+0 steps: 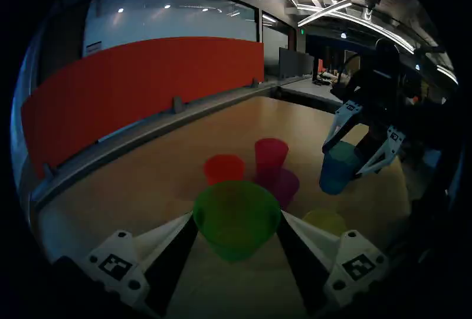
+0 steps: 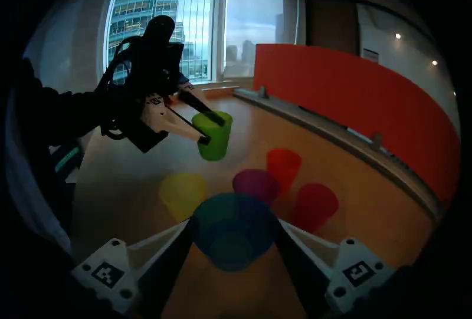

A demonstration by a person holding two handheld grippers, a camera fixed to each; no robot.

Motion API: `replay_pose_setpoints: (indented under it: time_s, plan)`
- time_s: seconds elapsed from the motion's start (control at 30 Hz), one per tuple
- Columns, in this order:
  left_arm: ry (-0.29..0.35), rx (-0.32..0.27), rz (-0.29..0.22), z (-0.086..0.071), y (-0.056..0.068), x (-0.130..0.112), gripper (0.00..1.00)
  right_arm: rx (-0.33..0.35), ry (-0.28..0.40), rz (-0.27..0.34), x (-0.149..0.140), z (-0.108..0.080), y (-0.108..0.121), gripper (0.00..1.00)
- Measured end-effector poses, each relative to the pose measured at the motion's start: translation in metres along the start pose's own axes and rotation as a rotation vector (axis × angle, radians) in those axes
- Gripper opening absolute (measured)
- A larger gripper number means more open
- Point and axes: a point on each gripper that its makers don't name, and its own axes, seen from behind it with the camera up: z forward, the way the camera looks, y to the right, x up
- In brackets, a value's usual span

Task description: Pour water

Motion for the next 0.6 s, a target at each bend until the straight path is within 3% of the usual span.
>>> replay_pose_setpoints:
  time_s: [0.3, 0.6]
  plan:
    - [0.099, 0.037, -0.006, -0.023, -0.003, 0.033, 0.88, -0.035, 0.094, 0.000, 0.034, -0.012, 0.005, 0.94]
    - [0.174, 0.045, -0.019, -0.038, 0.003, 0.054, 0.88, -0.067, 0.183, -0.002, 0.064, -0.020, 0.008, 0.94]
